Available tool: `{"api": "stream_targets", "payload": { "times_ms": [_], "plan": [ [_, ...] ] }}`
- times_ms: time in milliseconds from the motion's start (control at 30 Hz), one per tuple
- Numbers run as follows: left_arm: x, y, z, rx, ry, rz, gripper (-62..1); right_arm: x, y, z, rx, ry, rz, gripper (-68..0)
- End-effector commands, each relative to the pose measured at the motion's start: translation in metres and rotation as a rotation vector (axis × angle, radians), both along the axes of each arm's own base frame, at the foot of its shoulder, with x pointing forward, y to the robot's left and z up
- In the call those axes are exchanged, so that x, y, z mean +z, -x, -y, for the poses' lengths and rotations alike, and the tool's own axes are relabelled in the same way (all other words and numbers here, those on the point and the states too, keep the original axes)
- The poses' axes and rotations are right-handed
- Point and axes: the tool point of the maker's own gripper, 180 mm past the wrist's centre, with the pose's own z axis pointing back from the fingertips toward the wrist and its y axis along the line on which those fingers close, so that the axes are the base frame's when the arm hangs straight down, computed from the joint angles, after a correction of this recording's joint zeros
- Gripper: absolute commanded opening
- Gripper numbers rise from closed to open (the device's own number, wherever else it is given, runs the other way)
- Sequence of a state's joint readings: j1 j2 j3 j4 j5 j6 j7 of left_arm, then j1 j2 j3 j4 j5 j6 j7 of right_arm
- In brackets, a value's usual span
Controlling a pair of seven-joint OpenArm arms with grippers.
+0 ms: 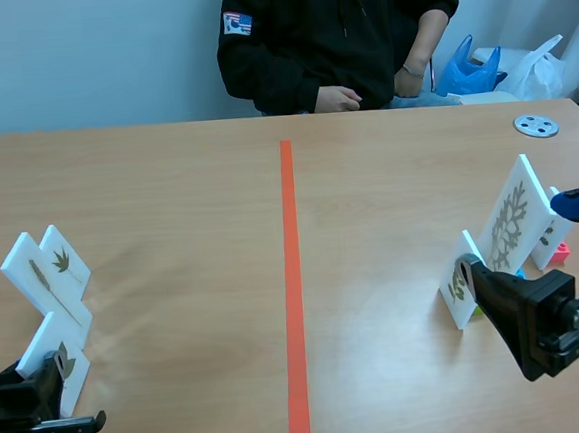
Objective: Sort the leaf by its shape. The table is split by an orange tape line. A compound leaf with several leaflets goes to the left side, a simple leaf with one blade goes to the right side. Return to the home posture when a red brick is placed on the table.
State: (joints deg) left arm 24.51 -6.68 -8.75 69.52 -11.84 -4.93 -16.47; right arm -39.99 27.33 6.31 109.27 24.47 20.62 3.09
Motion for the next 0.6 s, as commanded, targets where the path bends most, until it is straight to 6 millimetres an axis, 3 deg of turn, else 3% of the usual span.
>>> {"api": "stream_targets", "payload": {
  "times_ms": [0,267,433,467,567],
  "plan": [
    [0.007,-0.006,0.001,-0.001,0.002,0.029,-56.1,0.010,-0.005,0.001,0.007,0.009,0.034,0.4],
    [0.003,-0.004,-0.003,0.006,-0.002,0.025,-30.0,0.009,-0.005,0.002,0.006,0.011,0.030,0.4],
    [0.015,-0.007,-0.004,0.009,-0.006,0.096,-1.2,0.009,-0.005,0.002,0.006,0.011,0.030,0.4],
    [0.017,-0.008,-0.004,0.009,-0.006,0.107,1.4,0.009,-0.005,0.002,0.006,0.011,0.030,0.4],
    [0.022,-0.009,-0.006,0.020,0.004,0.131,1.4,0.009,-0.005,0.002,0.006,0.011,0.030,0.4]
  ]
}}
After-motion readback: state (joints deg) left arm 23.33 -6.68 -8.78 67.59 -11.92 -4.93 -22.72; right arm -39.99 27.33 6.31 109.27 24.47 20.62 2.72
